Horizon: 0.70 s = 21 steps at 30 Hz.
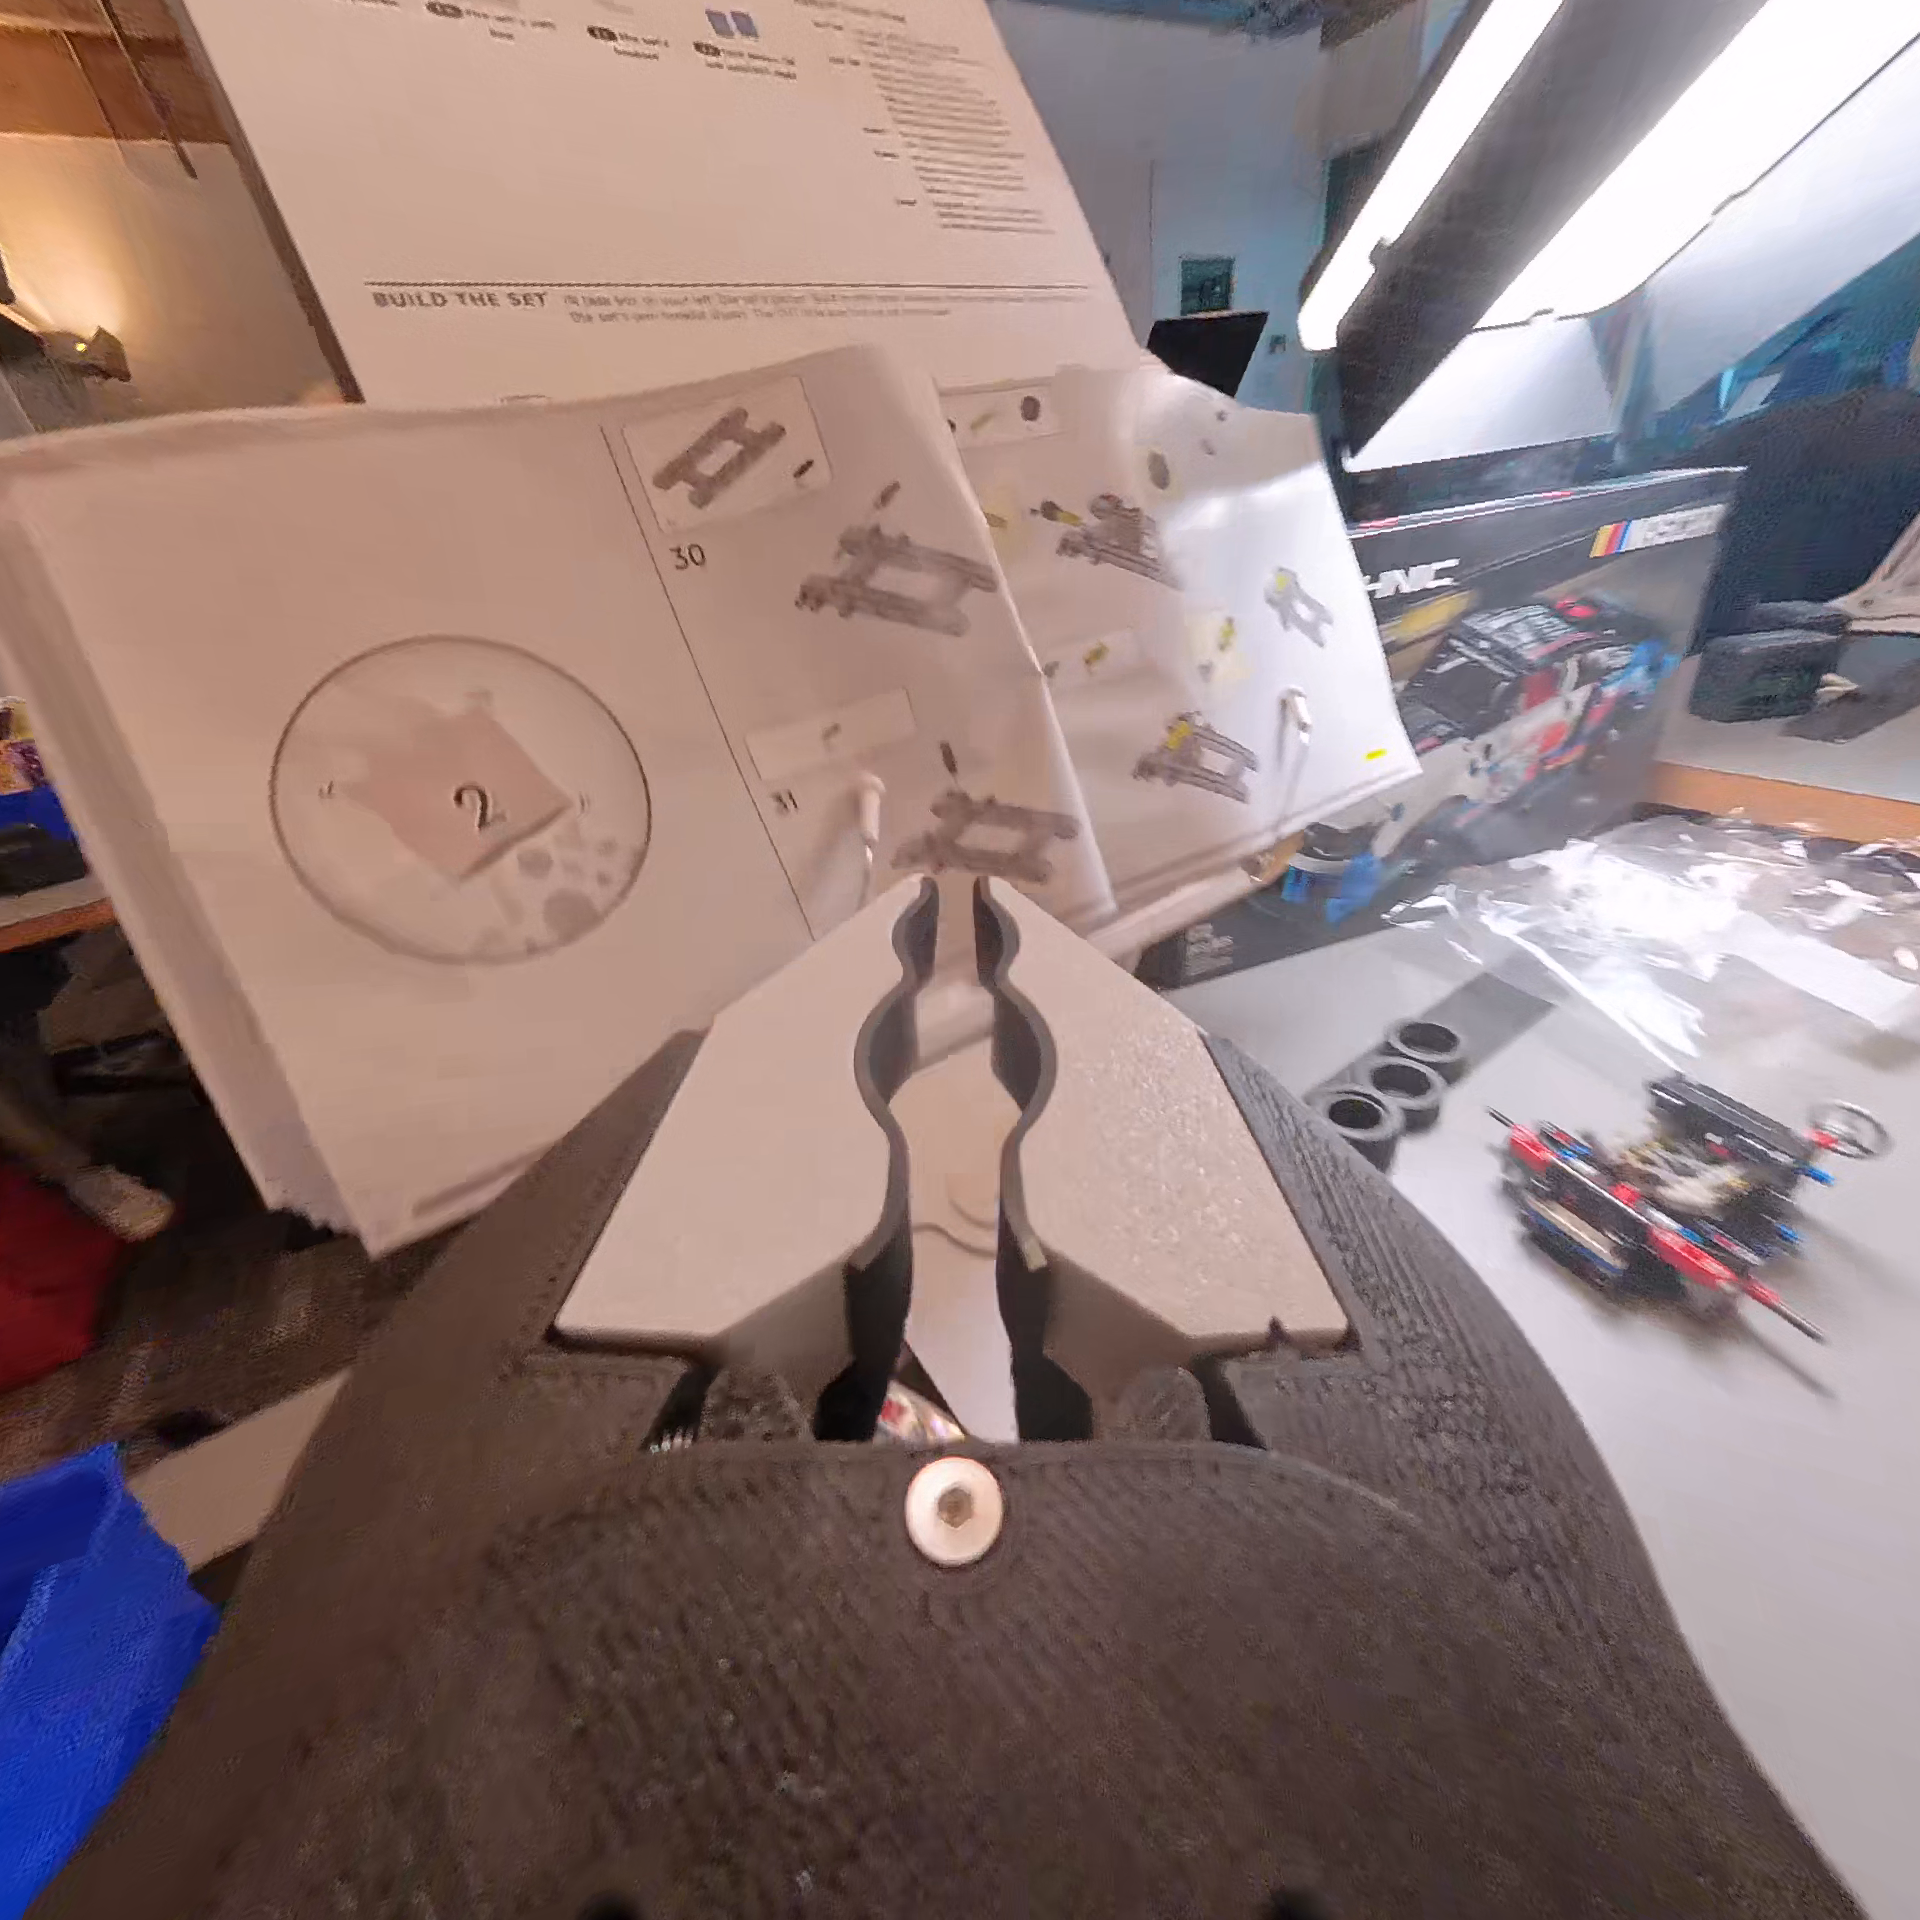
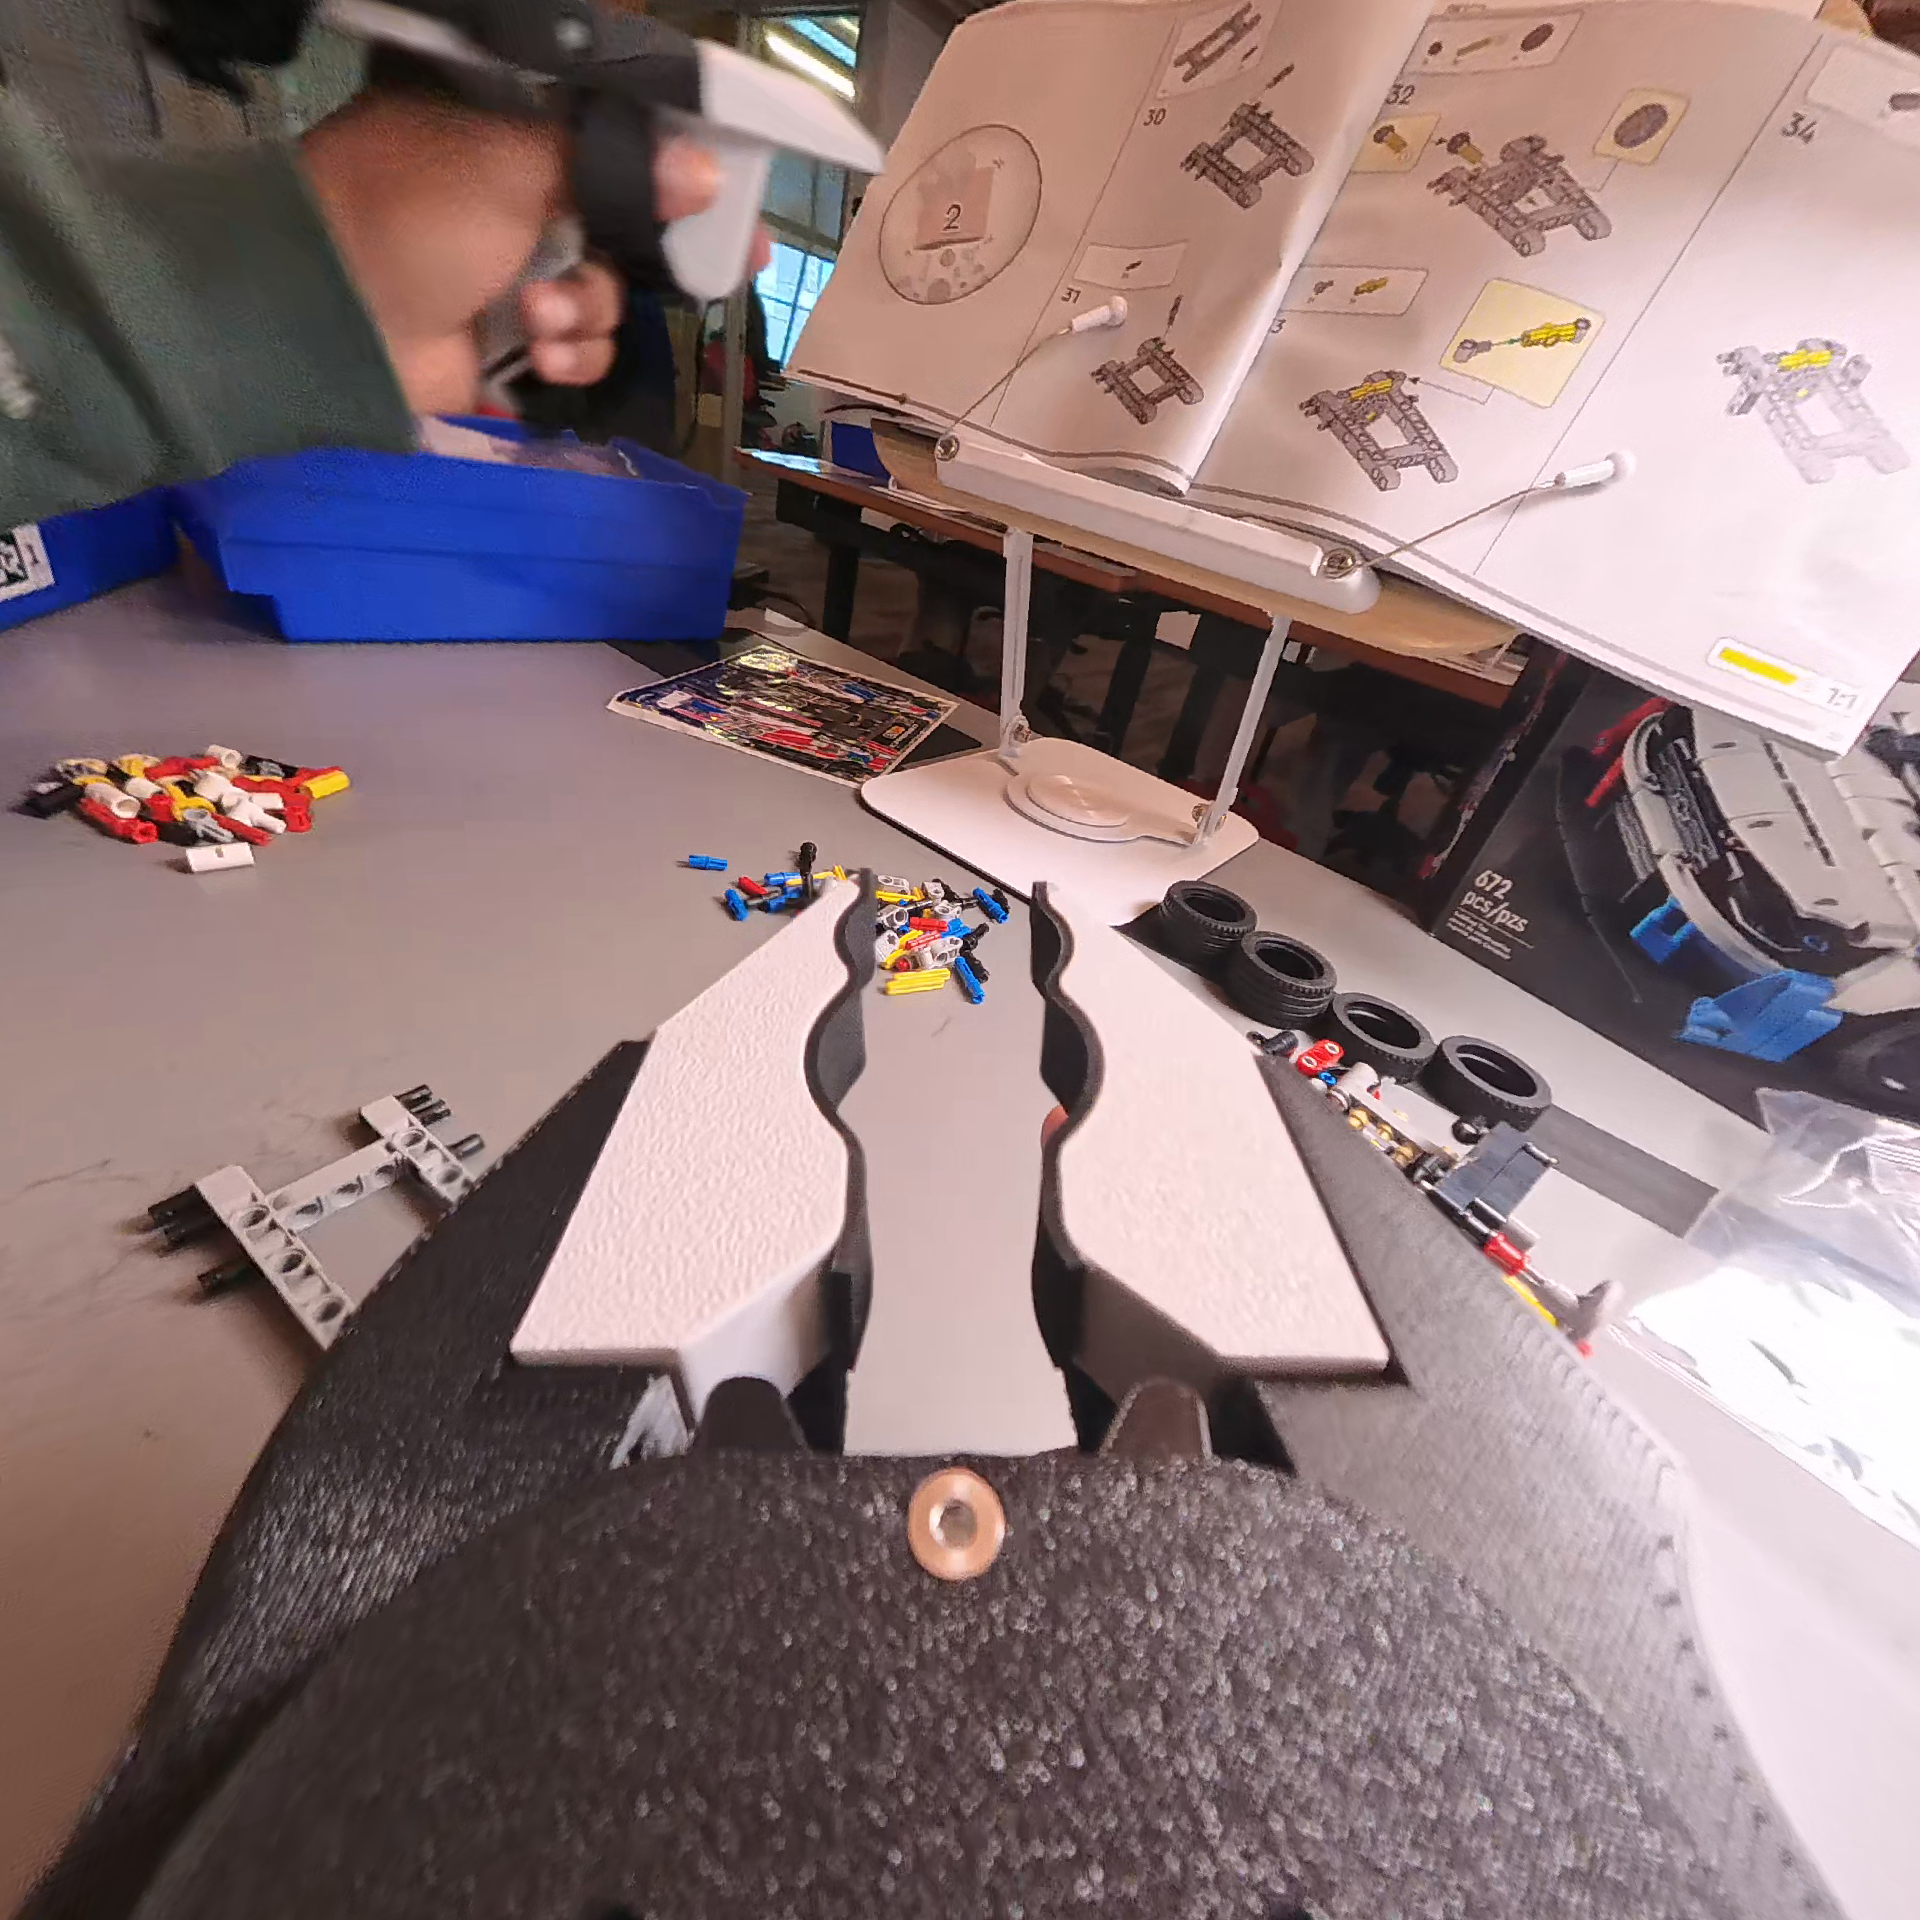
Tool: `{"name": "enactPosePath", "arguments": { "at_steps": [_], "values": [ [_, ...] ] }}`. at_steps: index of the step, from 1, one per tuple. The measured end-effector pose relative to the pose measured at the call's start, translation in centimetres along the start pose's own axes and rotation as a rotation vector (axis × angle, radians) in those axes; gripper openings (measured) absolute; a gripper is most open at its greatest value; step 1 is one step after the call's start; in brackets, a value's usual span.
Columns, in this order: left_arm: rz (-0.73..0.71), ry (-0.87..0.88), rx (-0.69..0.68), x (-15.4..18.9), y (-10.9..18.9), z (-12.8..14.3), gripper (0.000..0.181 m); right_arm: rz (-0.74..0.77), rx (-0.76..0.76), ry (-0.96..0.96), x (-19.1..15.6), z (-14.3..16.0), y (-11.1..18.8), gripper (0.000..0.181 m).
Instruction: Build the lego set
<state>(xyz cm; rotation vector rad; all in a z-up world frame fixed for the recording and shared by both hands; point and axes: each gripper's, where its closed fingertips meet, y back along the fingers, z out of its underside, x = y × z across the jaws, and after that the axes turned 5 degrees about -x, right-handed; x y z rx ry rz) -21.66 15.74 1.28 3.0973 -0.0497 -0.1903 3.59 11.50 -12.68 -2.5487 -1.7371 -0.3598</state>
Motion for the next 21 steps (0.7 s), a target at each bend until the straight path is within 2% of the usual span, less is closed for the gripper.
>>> {"name": "enactPosePath", "arguments": {
  "at_steps": [3, 7, 13, 21],
  "values": [
    [-0.038, -0.034, -0.067, -1.9, -4.7, -0.1, 0.003, 0.001, -0.020, 0.029, -0.1, 0.3, 0.0, 0.027],
    [-0.063, -0.057, -0.105, -2.9, -8.1, 0.1, 0.000, -0.019, -0.022, 0.048, -0.4, 0.3, 0.1, 0.026],
    [-0.068, -0.093, -0.105, -3.1, -9.9, -0.5, 0.000, -0.055, -0.040, 0.040, -0.9, 0.7, -0.2, 0.024],
    [-0.049, -0.075, -0.093, -3.0, -10.5, -0.3, 0.000, -0.047, -0.070, 0.037, -0.6, 1.5, -0.4, 0.021]
  ]
}}
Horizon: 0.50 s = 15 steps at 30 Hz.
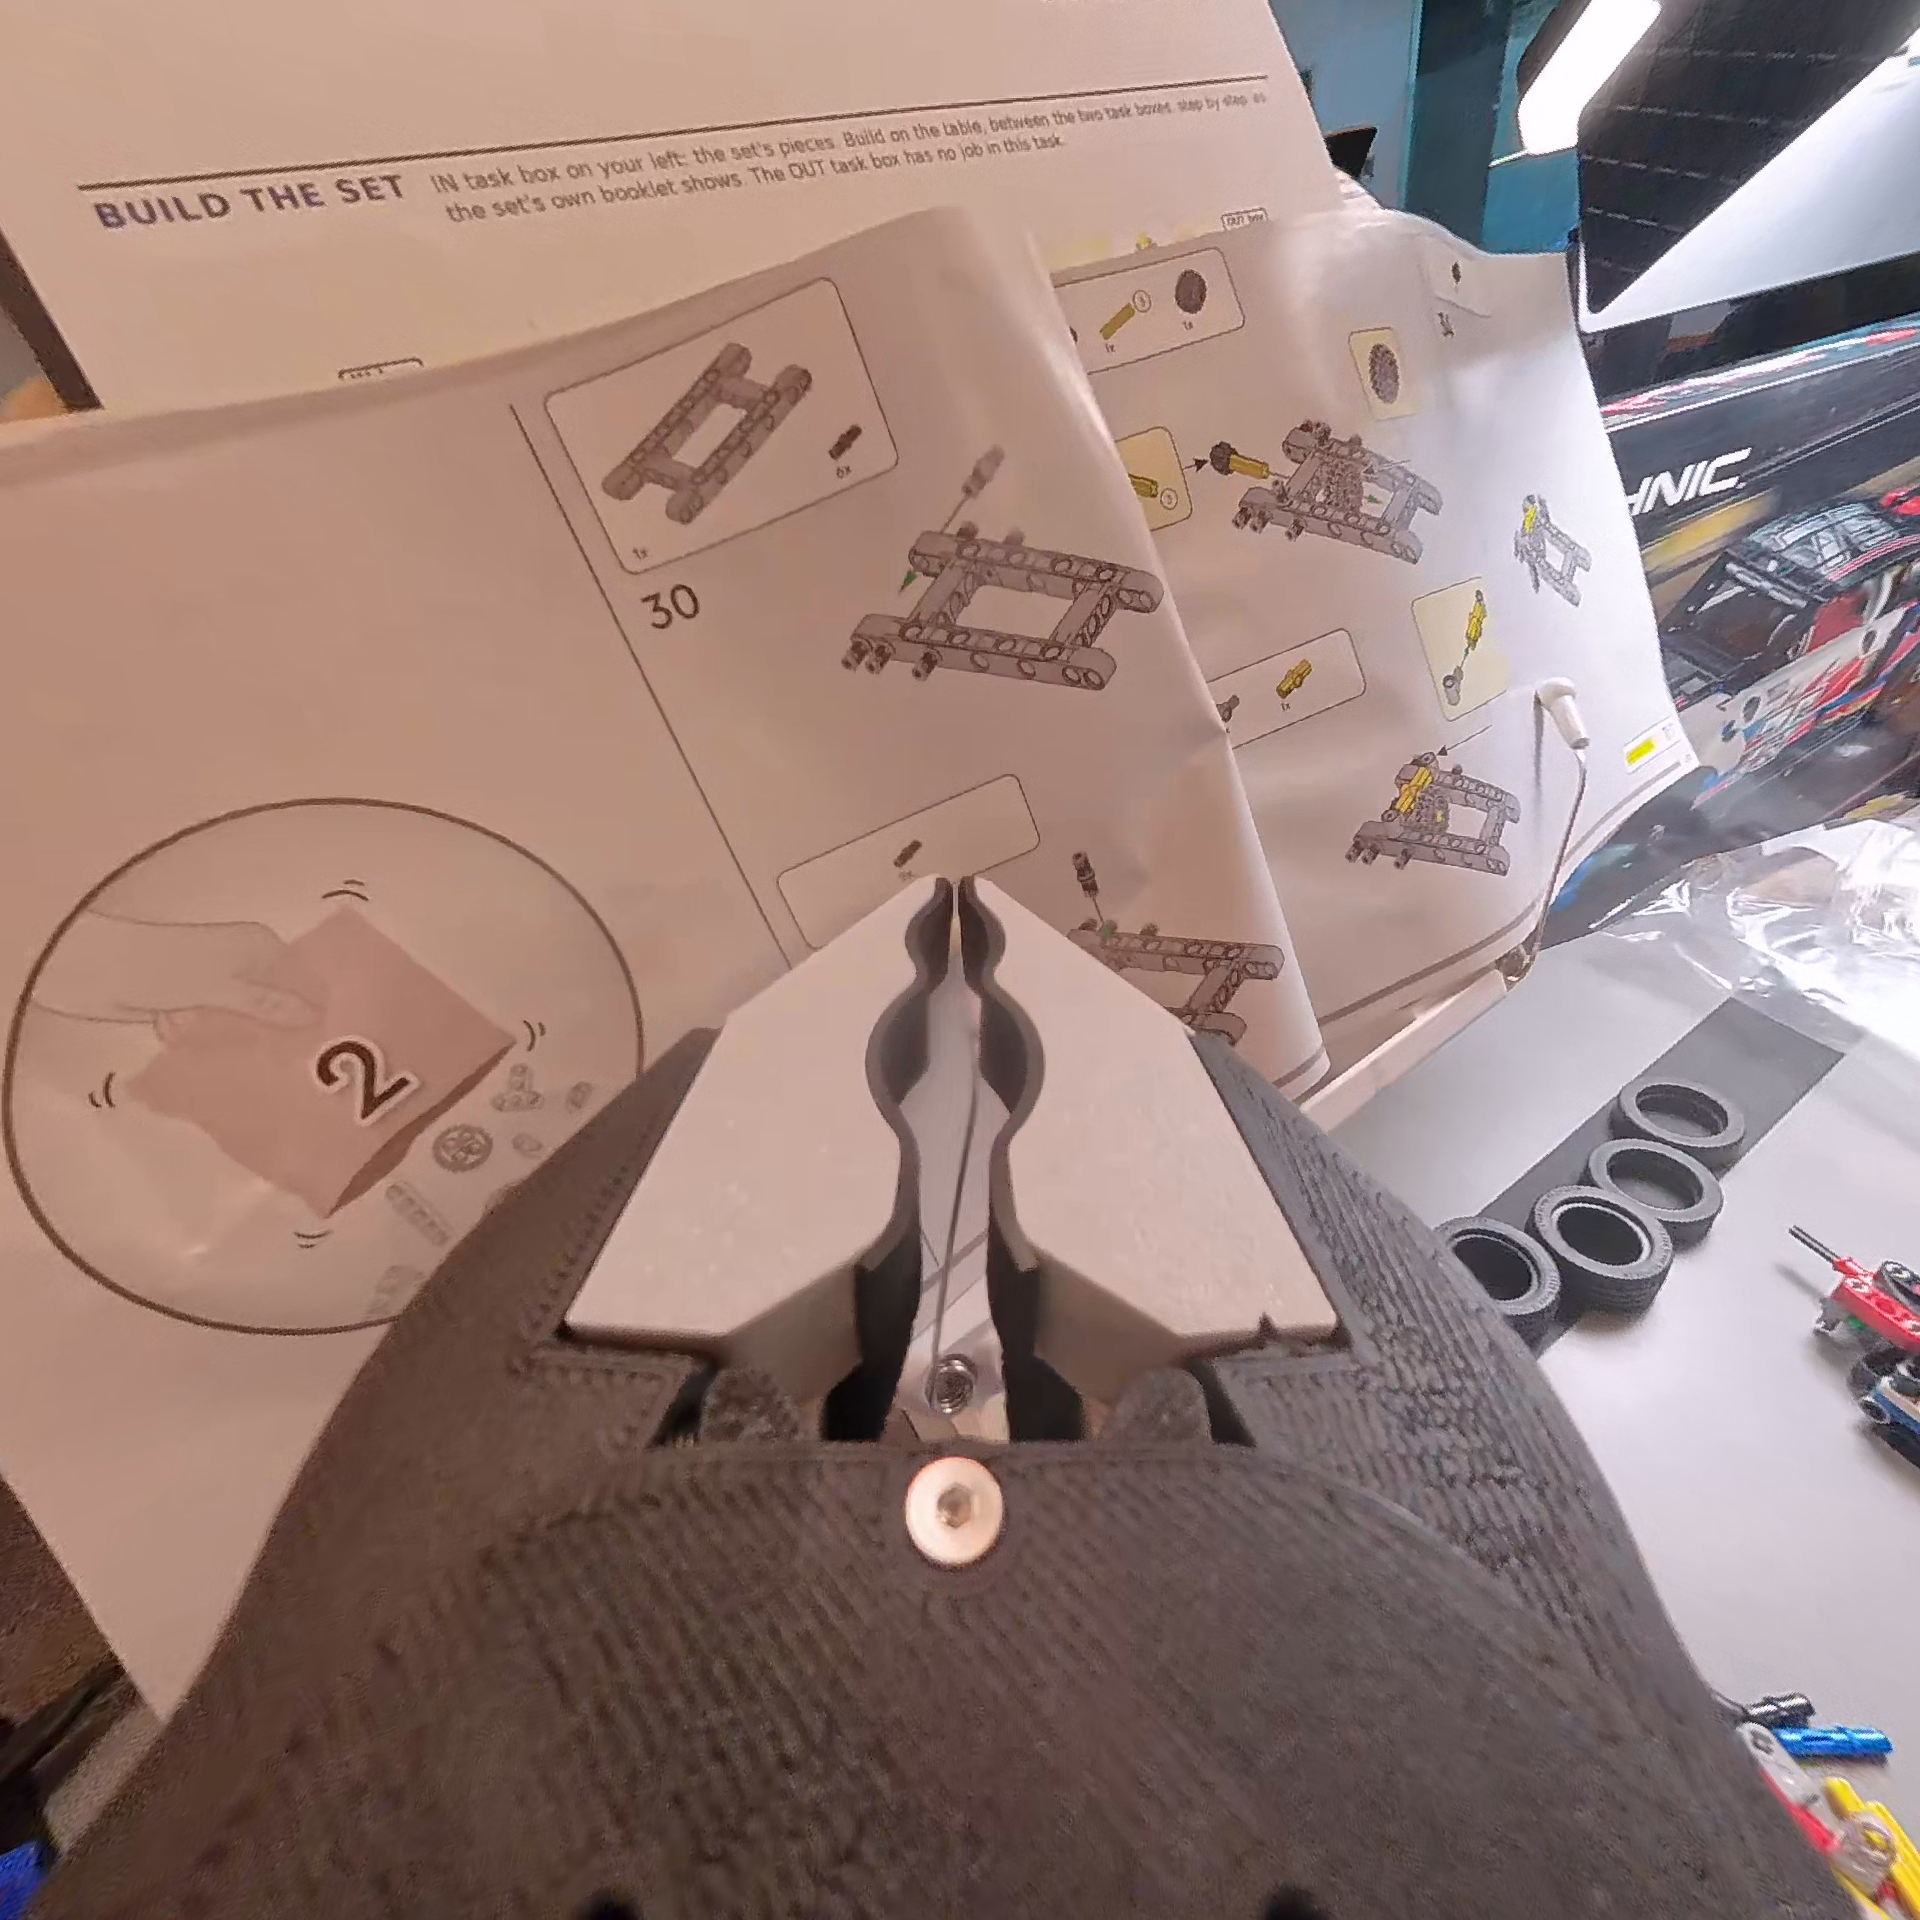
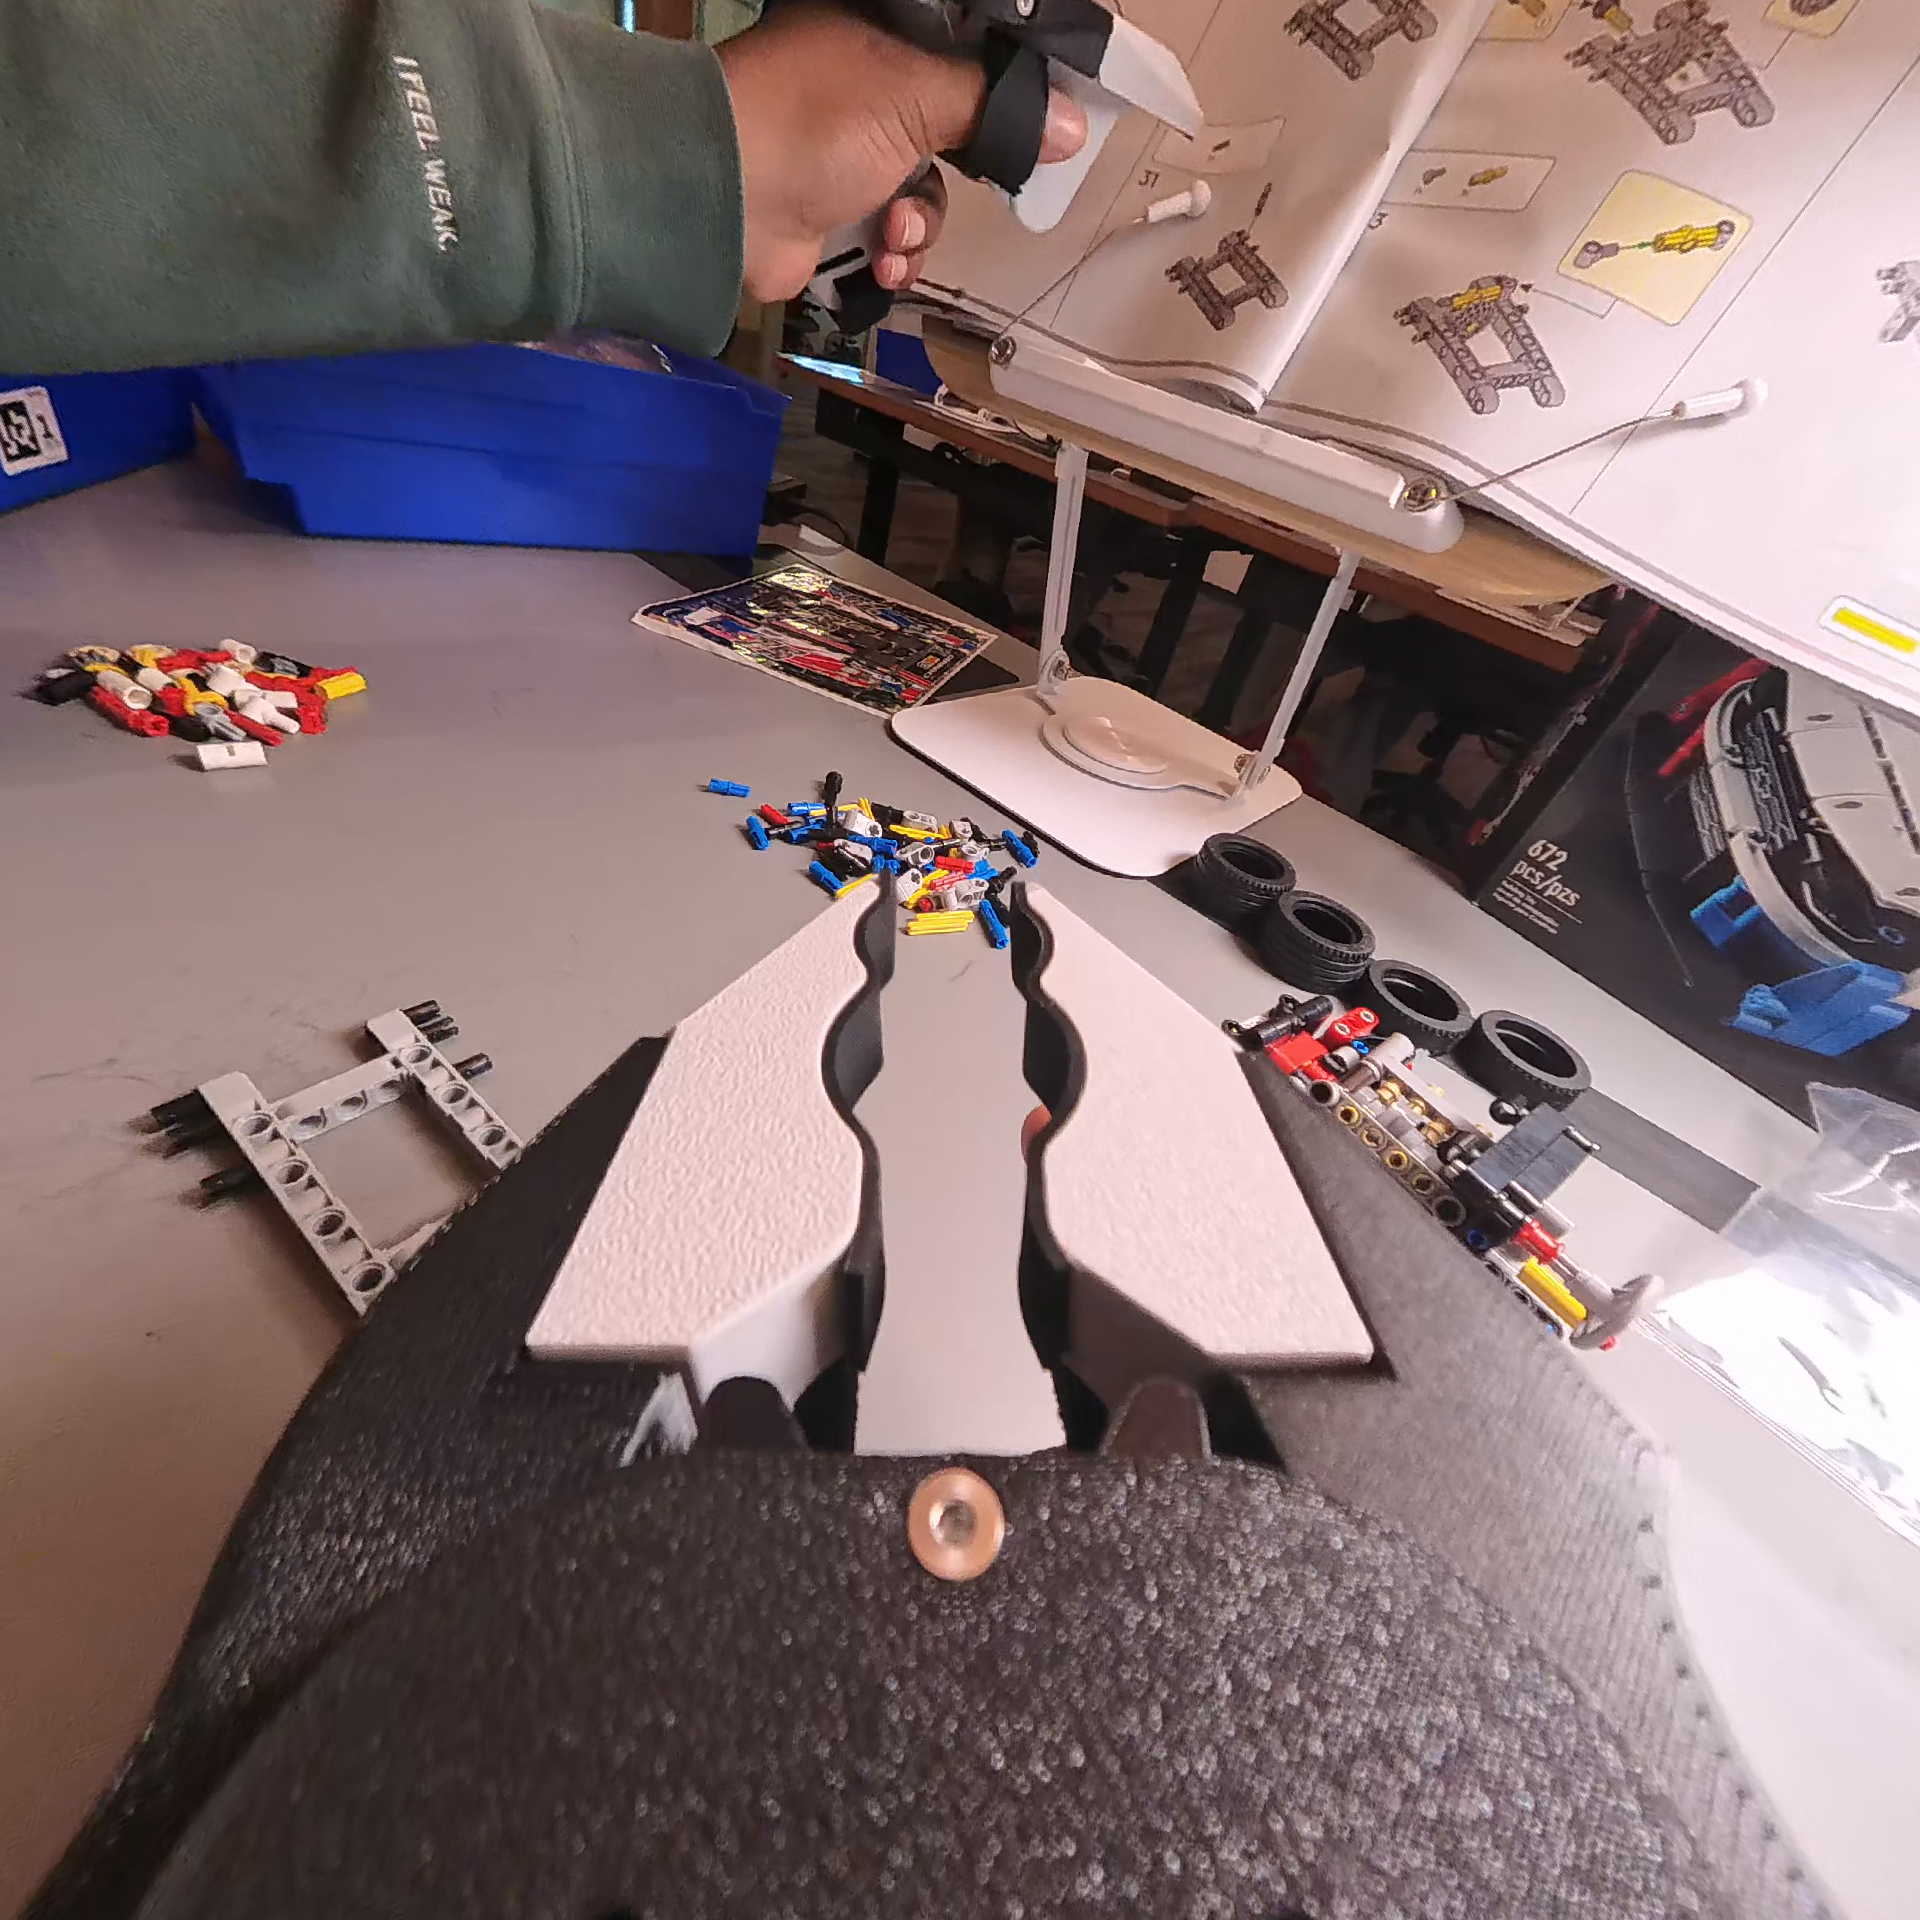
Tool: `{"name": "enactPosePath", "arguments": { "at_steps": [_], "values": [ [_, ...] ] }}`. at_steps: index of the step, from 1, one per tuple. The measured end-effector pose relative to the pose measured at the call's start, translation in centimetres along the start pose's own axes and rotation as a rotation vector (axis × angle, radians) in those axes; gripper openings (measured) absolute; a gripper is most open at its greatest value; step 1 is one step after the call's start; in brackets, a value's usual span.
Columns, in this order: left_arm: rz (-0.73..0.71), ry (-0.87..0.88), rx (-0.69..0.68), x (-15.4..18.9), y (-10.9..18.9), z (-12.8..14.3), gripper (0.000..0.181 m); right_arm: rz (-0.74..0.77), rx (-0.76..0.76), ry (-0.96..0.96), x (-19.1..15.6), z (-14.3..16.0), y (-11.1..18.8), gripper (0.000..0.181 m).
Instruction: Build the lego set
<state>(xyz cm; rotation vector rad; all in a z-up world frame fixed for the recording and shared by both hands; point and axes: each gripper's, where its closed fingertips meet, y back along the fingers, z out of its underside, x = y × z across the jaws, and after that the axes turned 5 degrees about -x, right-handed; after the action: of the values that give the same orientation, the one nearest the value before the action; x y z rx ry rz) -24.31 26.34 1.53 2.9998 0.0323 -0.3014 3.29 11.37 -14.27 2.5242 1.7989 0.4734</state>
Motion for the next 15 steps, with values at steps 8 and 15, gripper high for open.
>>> {"name": "enactPosePath", "arguments": {
  "at_steps": [8, 15],
  "values": [
    [0.047, -0.043, -0.031, 2.5, 0.1, 1.4, 0.000, -0.003, -0.026, 0.002, -0.1, 0.6, -0.4, 0.018],
    [0.044, -0.050, -0.065, 3.0, -0.5, 2.4, 0.000, 0.002, -0.029, 0.011, -0.1, 0.6, -0.3, 0.017]
  ]
}}
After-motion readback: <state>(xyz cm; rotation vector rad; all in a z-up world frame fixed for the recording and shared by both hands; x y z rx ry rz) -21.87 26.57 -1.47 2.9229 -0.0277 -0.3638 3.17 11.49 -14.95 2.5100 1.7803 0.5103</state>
